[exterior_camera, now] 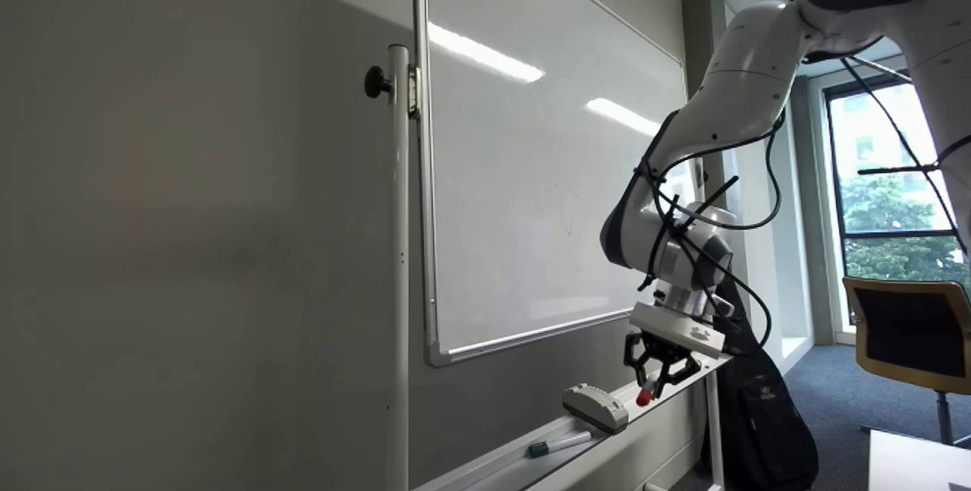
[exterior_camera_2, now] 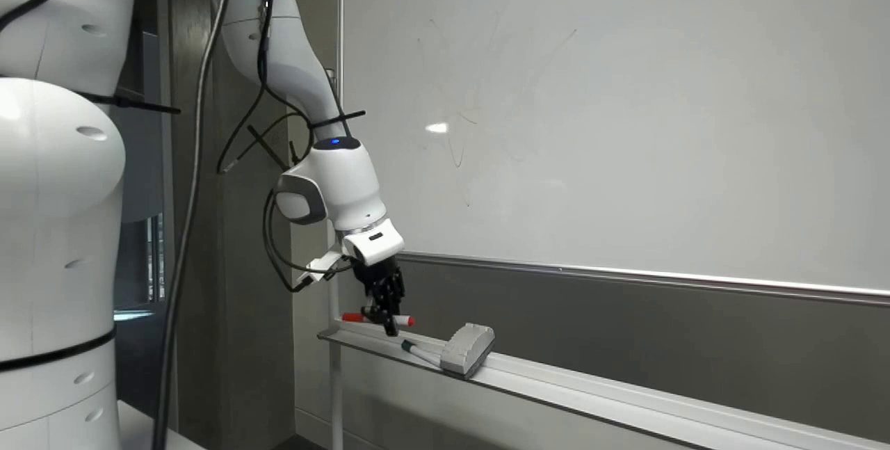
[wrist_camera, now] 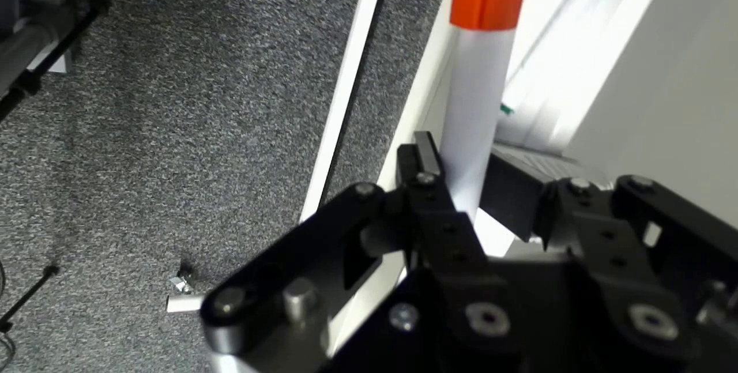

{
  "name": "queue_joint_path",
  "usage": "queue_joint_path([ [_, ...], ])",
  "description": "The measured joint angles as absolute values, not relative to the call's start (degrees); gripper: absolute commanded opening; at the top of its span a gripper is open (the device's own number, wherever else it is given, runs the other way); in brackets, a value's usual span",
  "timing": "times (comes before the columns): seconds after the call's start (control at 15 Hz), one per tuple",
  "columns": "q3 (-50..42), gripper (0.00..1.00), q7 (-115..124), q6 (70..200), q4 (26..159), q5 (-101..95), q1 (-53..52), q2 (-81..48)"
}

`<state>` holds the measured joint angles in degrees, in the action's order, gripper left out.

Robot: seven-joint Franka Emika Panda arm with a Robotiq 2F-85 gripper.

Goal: Move the orange marker slightly to the left

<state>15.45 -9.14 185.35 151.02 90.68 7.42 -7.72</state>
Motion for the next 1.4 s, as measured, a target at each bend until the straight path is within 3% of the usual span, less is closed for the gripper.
queue_joint_path([
  [0.53,19.64,0.05,-11.59,185.73,148.70,88.78,1.92,-11.30],
  [1.4,15.87,0.05,-8.77,185.39,142.81,102.23,3.19,-7.50],
])
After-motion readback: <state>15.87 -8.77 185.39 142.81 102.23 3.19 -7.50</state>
